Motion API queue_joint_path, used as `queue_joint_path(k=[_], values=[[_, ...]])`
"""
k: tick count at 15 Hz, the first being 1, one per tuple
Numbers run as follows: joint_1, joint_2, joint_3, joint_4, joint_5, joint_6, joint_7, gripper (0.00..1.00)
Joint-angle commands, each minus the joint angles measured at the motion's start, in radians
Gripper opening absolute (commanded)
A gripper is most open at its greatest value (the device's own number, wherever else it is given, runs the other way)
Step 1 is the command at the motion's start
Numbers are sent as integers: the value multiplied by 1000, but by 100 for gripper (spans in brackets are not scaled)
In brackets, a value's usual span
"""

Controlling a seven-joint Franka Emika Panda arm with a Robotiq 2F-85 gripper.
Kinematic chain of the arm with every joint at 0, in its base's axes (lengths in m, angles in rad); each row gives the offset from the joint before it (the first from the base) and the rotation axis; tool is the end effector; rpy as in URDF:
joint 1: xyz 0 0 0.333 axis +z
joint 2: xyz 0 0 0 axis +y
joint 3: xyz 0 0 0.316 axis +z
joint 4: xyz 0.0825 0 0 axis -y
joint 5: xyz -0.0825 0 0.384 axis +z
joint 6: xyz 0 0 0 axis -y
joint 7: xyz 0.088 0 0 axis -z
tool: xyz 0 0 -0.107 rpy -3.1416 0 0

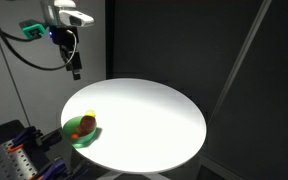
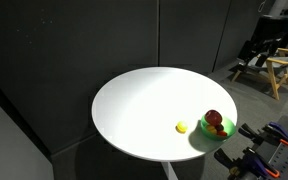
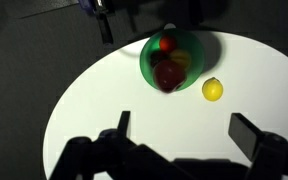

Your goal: Pick up the yellow toy lemon from the table and put it in the green bowl

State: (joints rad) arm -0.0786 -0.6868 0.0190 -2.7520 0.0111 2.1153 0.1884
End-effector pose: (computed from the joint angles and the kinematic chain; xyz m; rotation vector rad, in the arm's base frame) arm 0.3333 -0.0198 0.4176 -3.1139 0.4032 -0.0787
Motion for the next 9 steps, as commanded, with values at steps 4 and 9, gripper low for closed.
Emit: queue_joint_path(k=[4, 9], values=[[3, 125, 6, 95, 12, 39, 17, 100], [19, 216, 8, 166, 20, 38, 11, 100]])
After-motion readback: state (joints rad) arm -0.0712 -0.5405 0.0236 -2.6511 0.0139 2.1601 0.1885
